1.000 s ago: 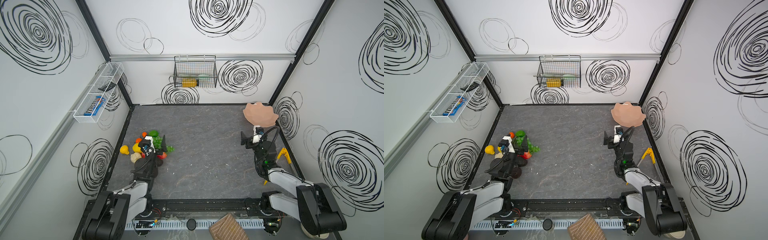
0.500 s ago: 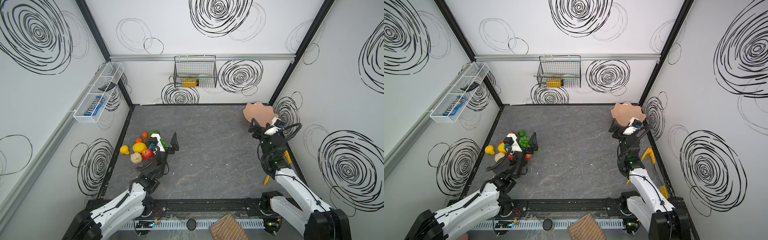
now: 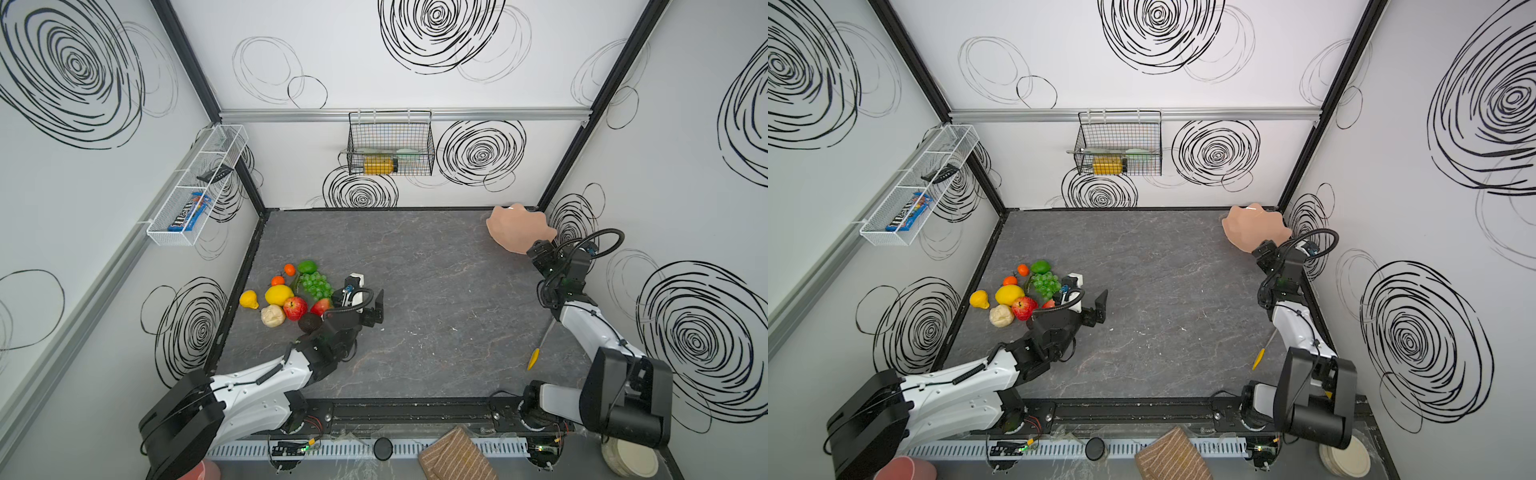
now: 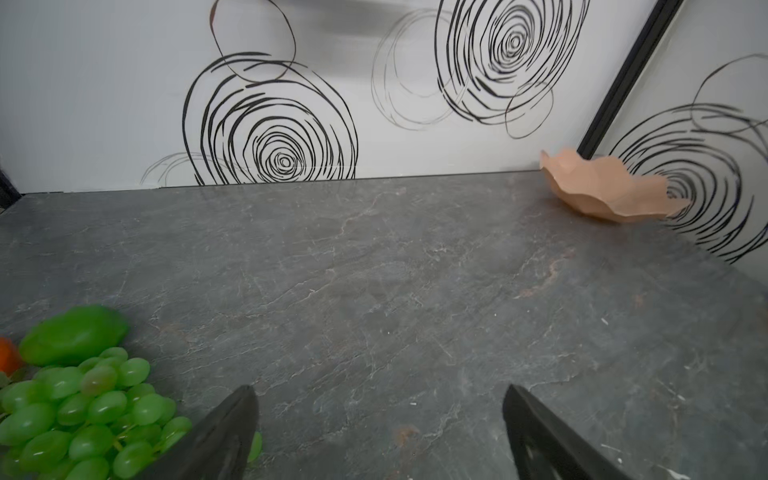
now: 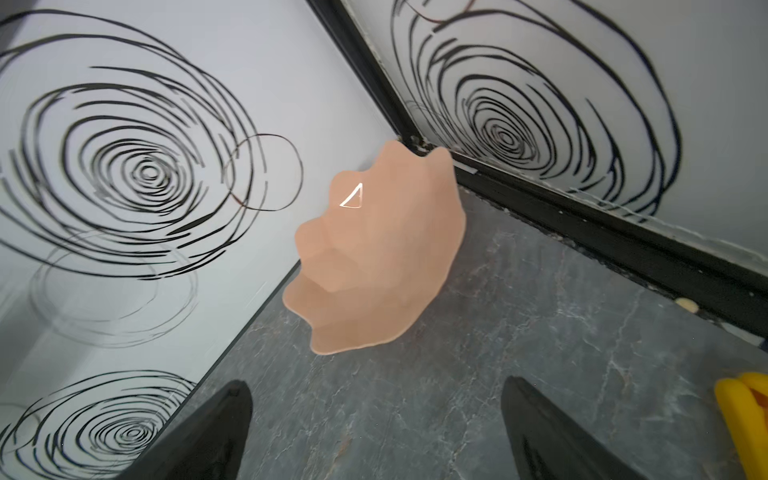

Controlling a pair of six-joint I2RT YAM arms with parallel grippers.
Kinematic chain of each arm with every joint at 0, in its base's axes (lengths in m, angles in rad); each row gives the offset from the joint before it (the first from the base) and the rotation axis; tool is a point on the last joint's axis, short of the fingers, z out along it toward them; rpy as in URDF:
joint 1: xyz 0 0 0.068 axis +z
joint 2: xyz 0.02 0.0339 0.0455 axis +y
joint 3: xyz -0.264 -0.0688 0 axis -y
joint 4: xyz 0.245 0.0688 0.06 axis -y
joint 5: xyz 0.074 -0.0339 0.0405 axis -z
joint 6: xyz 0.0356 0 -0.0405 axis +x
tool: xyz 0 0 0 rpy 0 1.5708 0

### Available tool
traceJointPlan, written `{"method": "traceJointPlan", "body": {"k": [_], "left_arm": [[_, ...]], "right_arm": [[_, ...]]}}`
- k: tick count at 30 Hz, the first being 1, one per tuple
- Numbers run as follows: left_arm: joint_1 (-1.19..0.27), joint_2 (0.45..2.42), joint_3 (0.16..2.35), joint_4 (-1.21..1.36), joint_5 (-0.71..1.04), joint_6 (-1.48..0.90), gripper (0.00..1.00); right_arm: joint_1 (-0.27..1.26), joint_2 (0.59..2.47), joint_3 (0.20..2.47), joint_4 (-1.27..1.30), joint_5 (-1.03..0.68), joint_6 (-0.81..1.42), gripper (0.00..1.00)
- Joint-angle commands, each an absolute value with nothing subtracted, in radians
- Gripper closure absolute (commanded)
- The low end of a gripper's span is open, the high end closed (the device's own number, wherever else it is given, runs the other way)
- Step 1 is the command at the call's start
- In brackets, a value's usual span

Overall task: Place and organize the fake fruits in the fruit bowl
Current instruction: 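Reach the right gripper to the peach bowl rim while the left gripper rises, then grasp the bowl rim with the right gripper and drag it toward the table centre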

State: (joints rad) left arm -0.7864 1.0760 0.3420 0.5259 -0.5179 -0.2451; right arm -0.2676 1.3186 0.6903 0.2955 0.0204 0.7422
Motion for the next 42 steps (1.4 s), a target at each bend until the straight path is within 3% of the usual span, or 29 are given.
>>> {"method": "traceJointPlan", "body": {"k": [1,8,15,24,35,42], "left_arm": [[-0.785,1.095,0.382,0.489,-0.552,-0.232,0.04],[-0.779,1.079,0.372,0.499,-0.535,-0.245,0.04],[-0.778,1.088,0.379,0.490,-0.542,-0.247,0.04],[-0.770,1.098,0.378,0.489,-0.561,-0.251,0.04],[-0.737,1.167,0.389,0.503,-0.535,-0.278,0.04],[-0.728,1.173,0.393,0.499,-0.543,-0.284,0.04]], "right_arm": [[-0.317,1.426,0.754,0.245,-0.113,0.834,0.00],[-0.332,1.672,0.924,0.232,-0.214,0.910,0.04],[-0.313,1.838,1.038,0.261,-0.245,0.980,0.15],[-0.278,1.943,1.095,0.272,-0.259,0.987,0.42],[-0.293,1.919,1.027,0.339,-0.313,0.998,0.79],[-0.287,1.848,0.934,0.374,-0.358,0.997,0.92]]}}
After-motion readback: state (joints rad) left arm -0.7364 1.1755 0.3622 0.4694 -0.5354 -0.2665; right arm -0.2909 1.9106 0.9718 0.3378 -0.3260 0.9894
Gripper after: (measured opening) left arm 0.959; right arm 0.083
